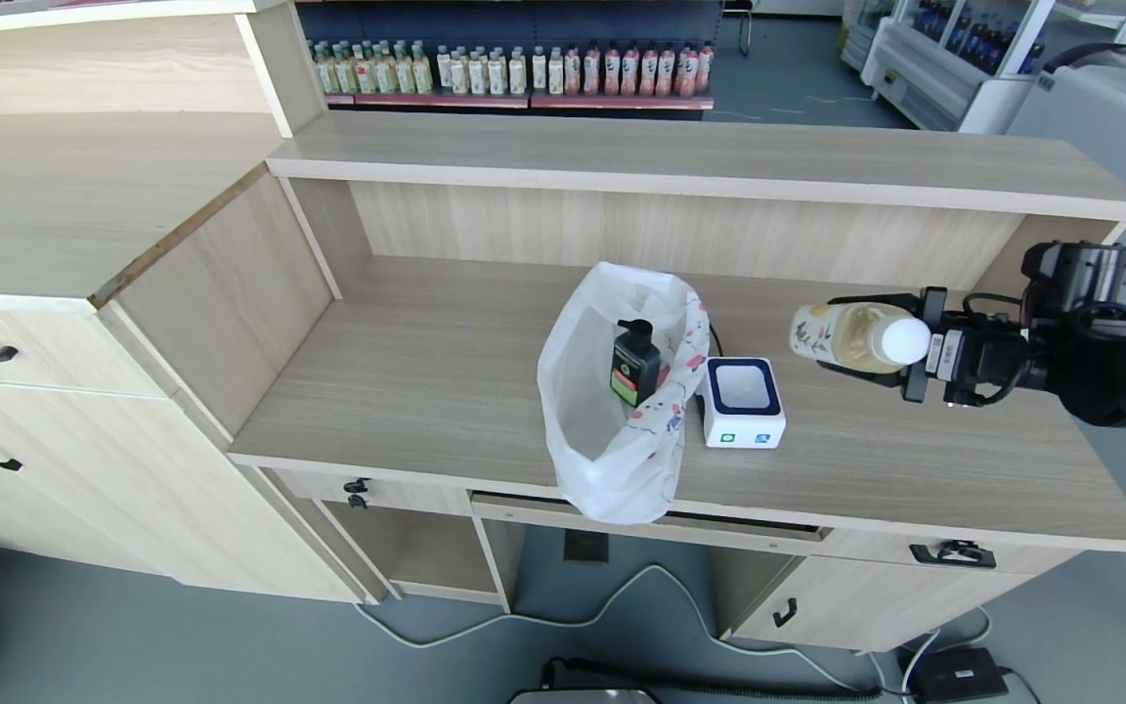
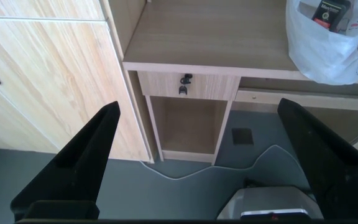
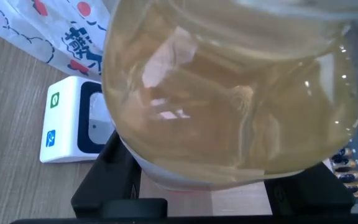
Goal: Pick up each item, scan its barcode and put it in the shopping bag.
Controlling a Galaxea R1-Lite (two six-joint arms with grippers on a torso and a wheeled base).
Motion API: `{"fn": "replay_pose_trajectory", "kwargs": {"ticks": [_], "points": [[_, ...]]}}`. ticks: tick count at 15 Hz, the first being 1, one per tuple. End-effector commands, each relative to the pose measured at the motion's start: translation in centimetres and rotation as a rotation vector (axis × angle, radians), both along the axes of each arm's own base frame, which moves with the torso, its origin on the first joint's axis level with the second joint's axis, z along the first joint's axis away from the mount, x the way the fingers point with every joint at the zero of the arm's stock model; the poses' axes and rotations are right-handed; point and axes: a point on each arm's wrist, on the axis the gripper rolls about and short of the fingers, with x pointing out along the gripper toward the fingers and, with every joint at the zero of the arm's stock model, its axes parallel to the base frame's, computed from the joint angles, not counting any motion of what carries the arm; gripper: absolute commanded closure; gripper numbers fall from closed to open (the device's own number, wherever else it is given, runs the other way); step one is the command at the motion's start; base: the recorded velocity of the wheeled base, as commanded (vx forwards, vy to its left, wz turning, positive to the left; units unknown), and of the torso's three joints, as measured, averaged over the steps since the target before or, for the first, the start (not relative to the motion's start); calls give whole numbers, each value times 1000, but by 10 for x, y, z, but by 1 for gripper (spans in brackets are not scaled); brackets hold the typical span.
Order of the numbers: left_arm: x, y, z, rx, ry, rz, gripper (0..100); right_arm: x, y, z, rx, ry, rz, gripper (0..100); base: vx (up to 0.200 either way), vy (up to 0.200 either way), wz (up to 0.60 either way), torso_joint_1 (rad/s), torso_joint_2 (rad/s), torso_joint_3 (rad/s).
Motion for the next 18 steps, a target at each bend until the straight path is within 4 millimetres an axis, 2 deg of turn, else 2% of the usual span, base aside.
{"fn": "replay_pose_trajectory", "kwargs": {"ticks": [1, 8, 18], "points": [[0, 0, 0, 0, -1, 0, 0, 8, 1, -16, 4, 38, 5, 100, 0, 0, 0, 0, 0, 0], [0, 0, 0, 0, -1, 0, 0, 13, 0, -12, 6, 9, 37, 100, 0, 0, 0, 0, 0, 0], [0, 0, 0, 0, -1, 0, 0, 26, 0, -28, -3, 11, 44, 100, 0, 0, 0, 0, 0, 0]]}}
